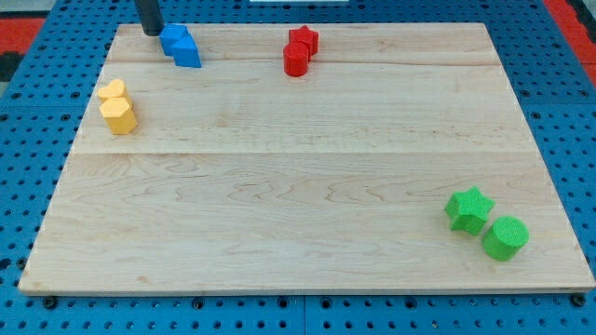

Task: Slightly move the blue blocks towards right

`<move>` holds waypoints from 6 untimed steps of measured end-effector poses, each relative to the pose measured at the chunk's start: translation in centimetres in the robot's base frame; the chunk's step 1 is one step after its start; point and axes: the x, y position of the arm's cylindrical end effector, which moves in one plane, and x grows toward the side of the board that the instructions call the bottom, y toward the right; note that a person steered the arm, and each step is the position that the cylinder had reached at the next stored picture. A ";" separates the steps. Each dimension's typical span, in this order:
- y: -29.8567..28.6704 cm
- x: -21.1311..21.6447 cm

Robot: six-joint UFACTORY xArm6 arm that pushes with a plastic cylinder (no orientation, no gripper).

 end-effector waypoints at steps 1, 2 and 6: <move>3.8 1.4; 4.7 3.9; 7.7 8.5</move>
